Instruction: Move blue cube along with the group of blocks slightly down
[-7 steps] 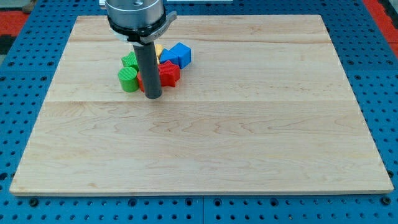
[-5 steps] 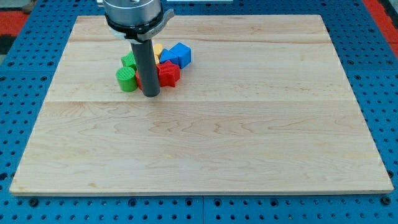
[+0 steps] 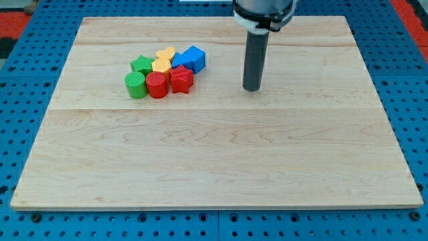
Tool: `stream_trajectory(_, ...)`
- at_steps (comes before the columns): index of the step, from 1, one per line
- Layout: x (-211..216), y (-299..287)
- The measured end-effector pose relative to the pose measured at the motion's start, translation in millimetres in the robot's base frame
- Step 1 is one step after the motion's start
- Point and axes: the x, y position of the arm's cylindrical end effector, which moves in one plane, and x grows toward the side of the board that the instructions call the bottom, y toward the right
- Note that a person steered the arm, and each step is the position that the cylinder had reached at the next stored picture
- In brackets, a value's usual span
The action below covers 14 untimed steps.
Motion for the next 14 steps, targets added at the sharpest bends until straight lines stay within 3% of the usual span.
stream_trajectory(2,-112,-9)
stream_trajectory(3,-151,-41)
stream_trajectory(10,-116,-96)
stream_trajectory(14,-86,-97)
